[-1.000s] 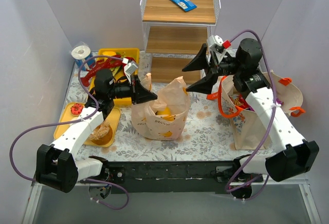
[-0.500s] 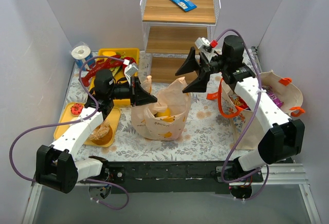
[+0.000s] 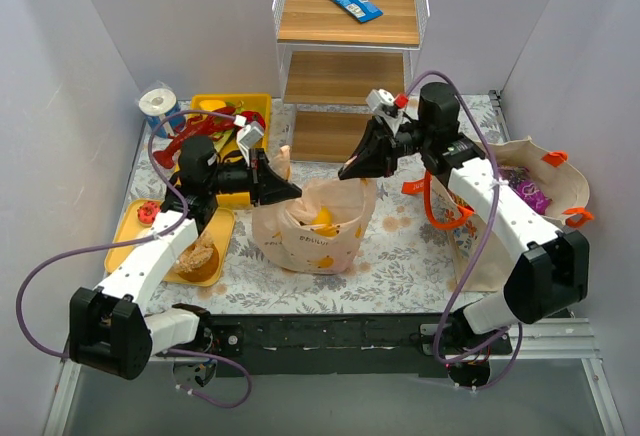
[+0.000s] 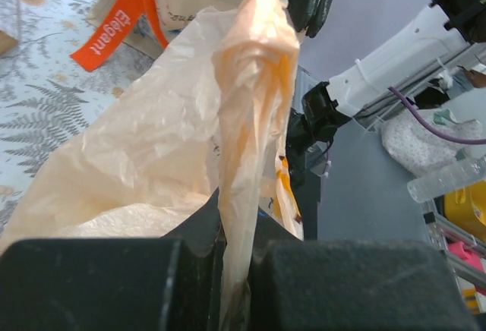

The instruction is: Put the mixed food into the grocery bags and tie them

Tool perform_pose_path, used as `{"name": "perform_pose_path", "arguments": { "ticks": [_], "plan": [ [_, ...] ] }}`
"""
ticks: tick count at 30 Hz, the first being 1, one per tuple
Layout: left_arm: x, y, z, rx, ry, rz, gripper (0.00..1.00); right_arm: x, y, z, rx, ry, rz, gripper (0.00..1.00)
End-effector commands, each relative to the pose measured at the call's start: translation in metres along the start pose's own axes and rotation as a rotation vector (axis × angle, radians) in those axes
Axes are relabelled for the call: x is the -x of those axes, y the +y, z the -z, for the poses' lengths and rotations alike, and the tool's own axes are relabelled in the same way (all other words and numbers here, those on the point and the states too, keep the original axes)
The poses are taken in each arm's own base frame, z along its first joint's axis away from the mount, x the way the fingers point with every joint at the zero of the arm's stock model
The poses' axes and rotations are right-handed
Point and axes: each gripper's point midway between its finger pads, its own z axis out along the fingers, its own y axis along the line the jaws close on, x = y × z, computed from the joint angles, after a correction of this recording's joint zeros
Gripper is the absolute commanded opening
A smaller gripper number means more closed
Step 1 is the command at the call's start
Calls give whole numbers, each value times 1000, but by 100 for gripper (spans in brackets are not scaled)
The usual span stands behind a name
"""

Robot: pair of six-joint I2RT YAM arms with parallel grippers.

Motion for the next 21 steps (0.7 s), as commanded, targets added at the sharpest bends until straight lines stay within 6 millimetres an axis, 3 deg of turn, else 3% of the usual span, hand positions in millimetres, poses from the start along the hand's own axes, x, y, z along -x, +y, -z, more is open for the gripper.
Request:
{"name": "perform_pose_path", "arguments": {
  "ticks": [1,5,6,7,9,10,13,14,16,17,20,21],
  "plan": [
    [13,4,23,133,-82,-45,0,26,2,13,-209,-15,70,1],
    [6,32,50,344,-170,88,0,19,-34,52,-643,8,-43,1],
    [5,46,60,443,-213,119,0,6,-37,62,-730,39,-112,1],
    [0,54,68,502,-225,165,0,-2,-49,85,-905,58,-146,1],
    [-10,63,78,579,-261,244,0,-21,-51,104,-1041,85,-222,1],
    [-11,63,80,584,-276,253,0,-40,-50,118,-1134,113,-271,1],
    [-19,64,82,595,-309,320,0,-71,-43,134,-1239,152,-351,1],
    [-22,65,82,600,-316,336,0,-95,-39,136,-1253,186,-402,1],
    [-27,64,81,591,-334,374,0,-115,-33,142,-1291,200,-448,1],
    [-31,64,81,588,-334,388,0,-135,-29,142,-1297,225,-489,1],
    [-35,63,80,575,-354,395,0,-165,-17,148,-1335,254,-550,1],
    [-35,62,80,568,-360,395,0,-167,-15,149,-1342,251,-550,1]
  ]
}}
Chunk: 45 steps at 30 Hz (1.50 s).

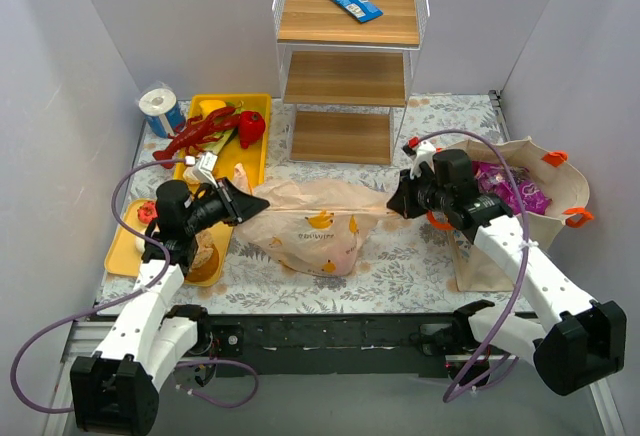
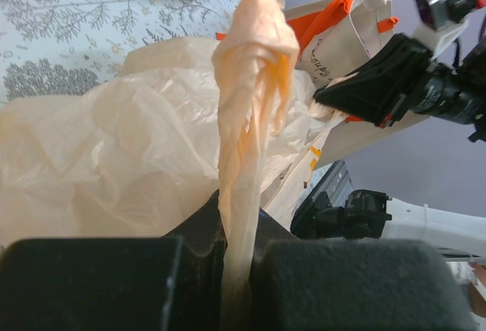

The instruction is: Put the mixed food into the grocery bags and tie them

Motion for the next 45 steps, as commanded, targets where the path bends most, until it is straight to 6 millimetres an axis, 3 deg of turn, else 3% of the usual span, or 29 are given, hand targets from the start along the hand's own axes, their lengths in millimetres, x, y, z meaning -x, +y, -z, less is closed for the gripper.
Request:
{"name": "perform_pose_path", "arguments": {
  "ticks": [1,5,11,14,16,18,19,21,22,25,31,35,41,43,45],
  "plan": [
    [4,1,4,-3,-71,36,0,-24,-31,12,-177,14,-46,1],
    [-3,-12,8,-81,-73,43,0,-30,-33,14,-192,22,-50,1],
    [9,-47,19,-207,-109,-78,0,-1,-14,24,-122,-40,-16,1],
    [27,-61,21,-209,-123,-160,0,28,11,33,-64,-114,62,1],
    [23,-53,14,-178,-61,-137,0,55,37,40,-10,-202,125,1],
    [21,-56,11,-188,5,-154,0,72,52,42,2,-246,176,1],
    [18,-52,7,-185,31,-146,0,83,72,43,45,-282,214,1],
    [14,-52,6,-190,56,-172,0,94,86,39,63,-315,259,1],
    [11,-50,6,-178,68,-163,0,101,105,40,113,-353,290,1],
    [8,-51,4,-185,79,-182,0,101,138,29,209,-363,364,1],
    [-6,-69,-15,-239,151,-235,0,76,191,-3,341,-277,475,1],
    [-34,-87,-25,-321,240,-277,0,63,195,-23,341,-244,453,1],
    [-50,-74,-17,-289,262,-300,0,75,177,-30,213,-275,371,1],
    [-55,-78,-11,-318,272,-307,0,77,175,-33,190,-278,364,1],
    [-59,-78,-7,-332,278,-309,0,72,172,-46,178,-250,370,1]
  ]
}}
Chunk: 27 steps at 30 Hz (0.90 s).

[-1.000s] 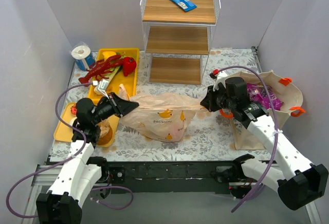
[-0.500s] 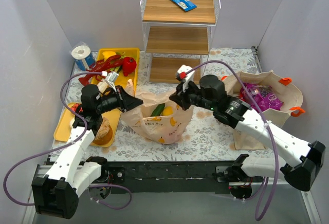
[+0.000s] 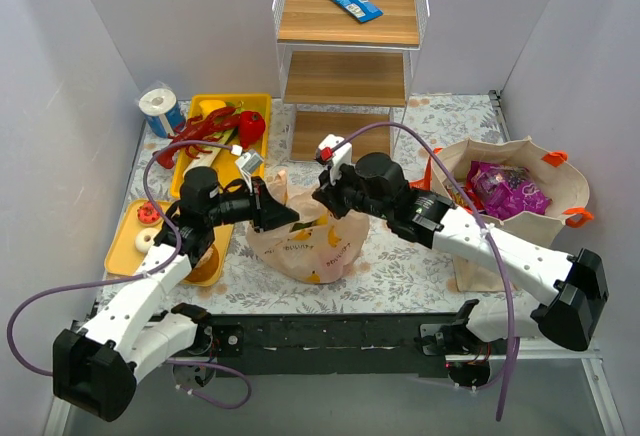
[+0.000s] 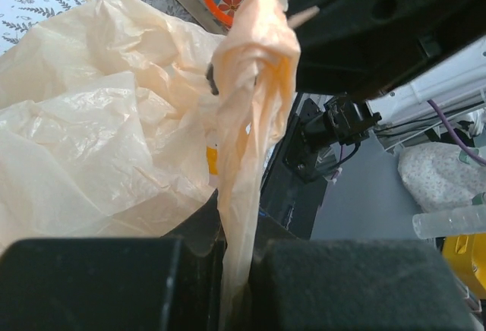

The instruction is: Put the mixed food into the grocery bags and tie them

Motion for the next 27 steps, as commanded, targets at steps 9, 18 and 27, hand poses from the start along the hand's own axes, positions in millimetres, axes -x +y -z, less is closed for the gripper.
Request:
{"name": "perform_pose_path", "arguments": {
  "ticks": [9,18,27],
  "plan": [
    [3,-4,13,45,-74,-97,0,-91,9,-49,-2,249,-143,1],
    [9,18,4,106,-208,78,0,-157,37,-45,40,358,-257,1],
    [-2,9,-5,7,-144,38,0,-94,22,2,-21,230,-173,1]
  ]
}}
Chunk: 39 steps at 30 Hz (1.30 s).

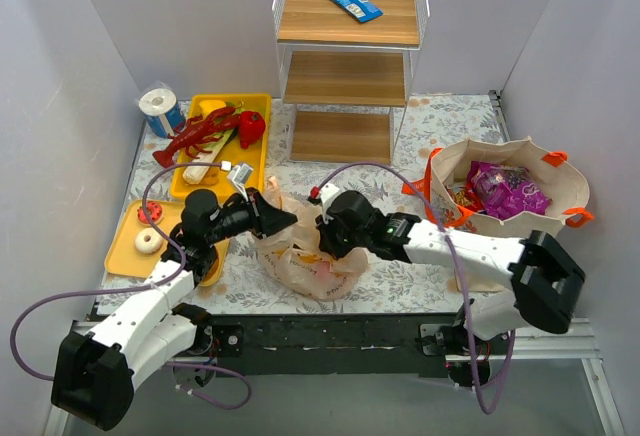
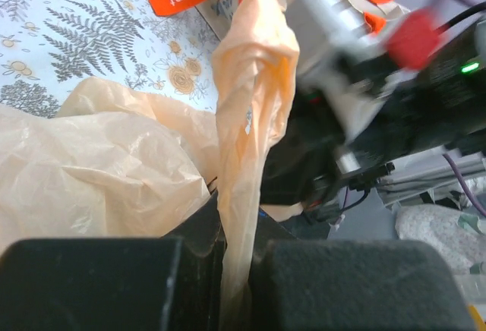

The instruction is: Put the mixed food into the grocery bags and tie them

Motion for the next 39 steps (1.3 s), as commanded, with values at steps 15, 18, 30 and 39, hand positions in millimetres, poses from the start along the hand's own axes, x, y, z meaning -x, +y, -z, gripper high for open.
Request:
{"name": "perform_pose_path", "arguments": {
  "ticks": [15,18,30,39],
  "plan": [
    [-52,-63,-17,-327,564,-96,0,117,68,148,278,-420,370,1],
    [-61,-68,-17,-347,616,-116,0,123,70,146,287,-429,406,1],
    [-70,-84,-7,-459,589,-186,0,134,66,132,368,-473,315,1],
    [-61,-78,-19,-388,527,-184,38,133,78,124,465,-518,238,1]
  ]
}}
